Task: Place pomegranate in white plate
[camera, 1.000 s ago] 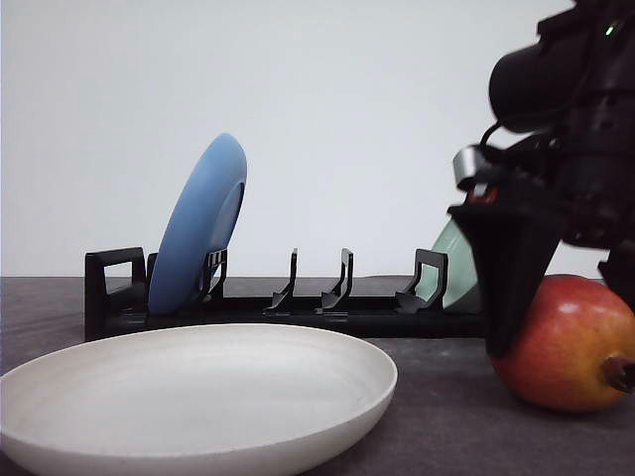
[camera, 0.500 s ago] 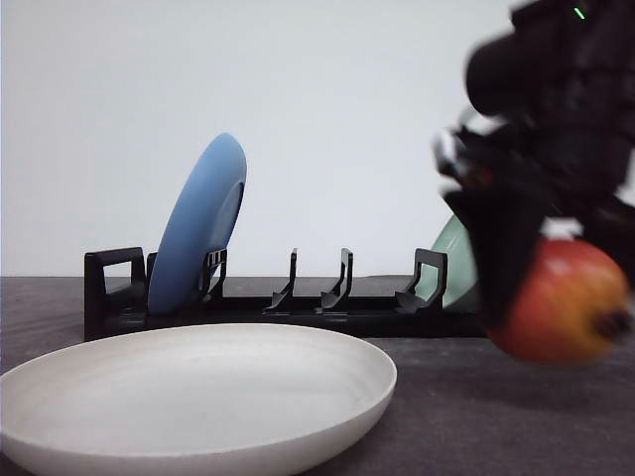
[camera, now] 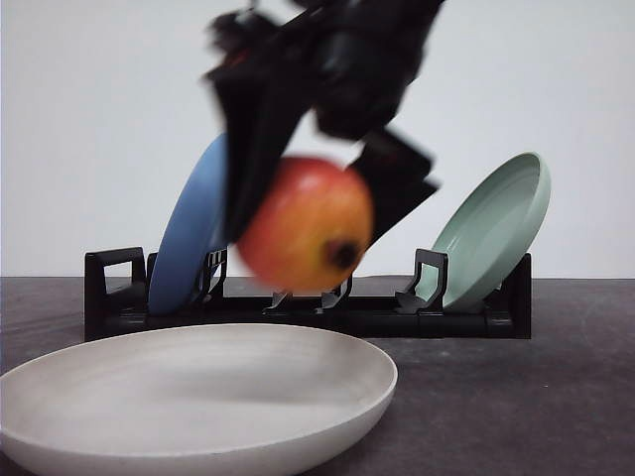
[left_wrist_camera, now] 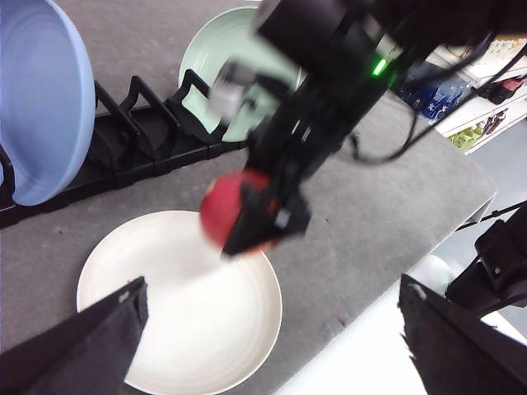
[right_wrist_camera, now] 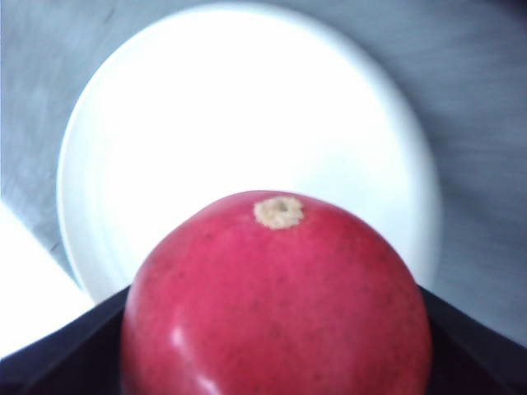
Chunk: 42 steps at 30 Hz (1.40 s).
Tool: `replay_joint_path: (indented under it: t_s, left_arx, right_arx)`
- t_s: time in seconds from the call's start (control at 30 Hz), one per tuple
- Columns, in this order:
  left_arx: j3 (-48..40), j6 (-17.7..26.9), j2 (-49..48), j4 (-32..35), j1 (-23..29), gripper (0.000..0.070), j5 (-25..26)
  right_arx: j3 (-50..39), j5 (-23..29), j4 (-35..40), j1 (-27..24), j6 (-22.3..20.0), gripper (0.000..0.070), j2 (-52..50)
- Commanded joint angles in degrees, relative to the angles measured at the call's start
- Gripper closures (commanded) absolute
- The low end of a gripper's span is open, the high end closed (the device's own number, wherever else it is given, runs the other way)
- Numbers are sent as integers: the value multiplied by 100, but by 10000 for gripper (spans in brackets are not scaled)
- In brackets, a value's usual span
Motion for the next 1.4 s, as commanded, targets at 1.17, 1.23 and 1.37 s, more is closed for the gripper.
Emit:
replay_joint_path:
  t_s: [1.17,1.23,1.37]
  left_arx:
    - [55,274,17,-48,-83,114,-16]
    - [55,274,17,-48,-85,114,-15]
    - [55,260,17,-48,-83,114,-15]
  right_arx:
    - [428,-8,286,361,-14,0,817]
    - [674,-10,-65,325,-129,0,619]
    - [1117,16,-692,265,-396,0,-19]
